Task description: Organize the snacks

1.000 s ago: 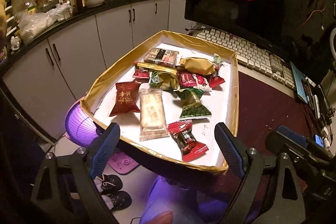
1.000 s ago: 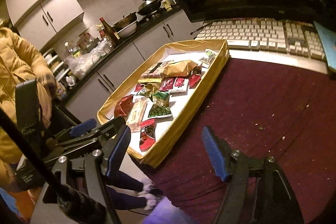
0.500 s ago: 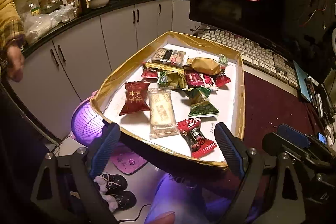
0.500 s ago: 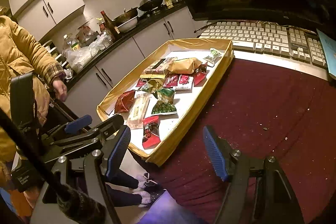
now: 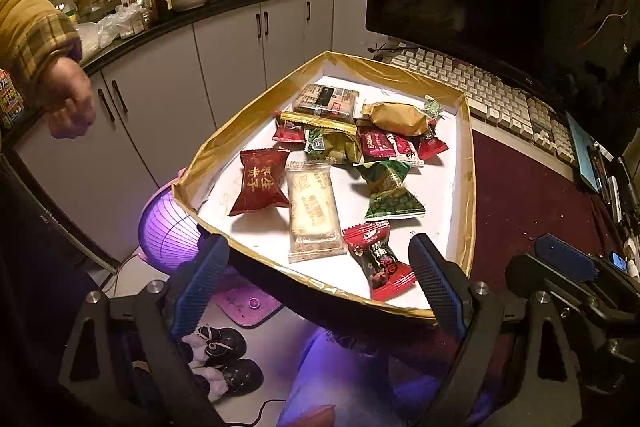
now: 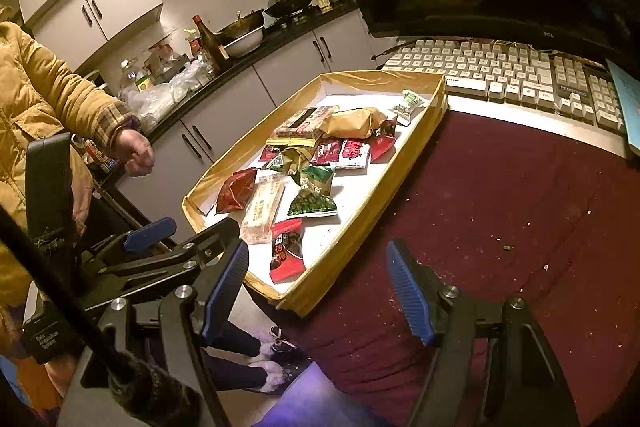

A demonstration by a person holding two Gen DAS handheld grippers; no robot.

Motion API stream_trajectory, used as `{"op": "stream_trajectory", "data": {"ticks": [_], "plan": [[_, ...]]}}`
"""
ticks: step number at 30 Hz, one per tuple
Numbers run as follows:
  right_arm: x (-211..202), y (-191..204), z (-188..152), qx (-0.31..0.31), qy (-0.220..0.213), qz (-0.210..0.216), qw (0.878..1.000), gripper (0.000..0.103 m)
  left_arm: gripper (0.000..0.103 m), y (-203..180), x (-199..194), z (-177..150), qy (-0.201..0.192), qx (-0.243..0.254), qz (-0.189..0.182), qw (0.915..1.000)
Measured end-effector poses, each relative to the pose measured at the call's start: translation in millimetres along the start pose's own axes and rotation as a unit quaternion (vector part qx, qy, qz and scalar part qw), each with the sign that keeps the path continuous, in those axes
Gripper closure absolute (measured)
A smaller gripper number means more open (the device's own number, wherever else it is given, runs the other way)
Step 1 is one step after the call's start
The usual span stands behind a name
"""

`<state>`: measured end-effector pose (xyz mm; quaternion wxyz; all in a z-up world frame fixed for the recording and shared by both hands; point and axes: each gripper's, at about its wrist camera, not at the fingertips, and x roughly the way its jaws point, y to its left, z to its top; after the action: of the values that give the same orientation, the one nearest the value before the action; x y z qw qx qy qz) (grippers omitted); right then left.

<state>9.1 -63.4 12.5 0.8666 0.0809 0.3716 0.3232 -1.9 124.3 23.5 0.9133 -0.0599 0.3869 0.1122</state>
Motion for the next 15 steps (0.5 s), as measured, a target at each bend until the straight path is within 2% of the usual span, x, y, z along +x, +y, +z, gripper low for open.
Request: {"op": "stream_trajectory", "data": {"ticks": [15], "plan": [[-0.2,-4.5,-0.4,0.004,0.0,0.0,1.0,0.032,0.012,-2.4,2.3,-0.3,0.006,-0.003,-0.002,1.0]]}}
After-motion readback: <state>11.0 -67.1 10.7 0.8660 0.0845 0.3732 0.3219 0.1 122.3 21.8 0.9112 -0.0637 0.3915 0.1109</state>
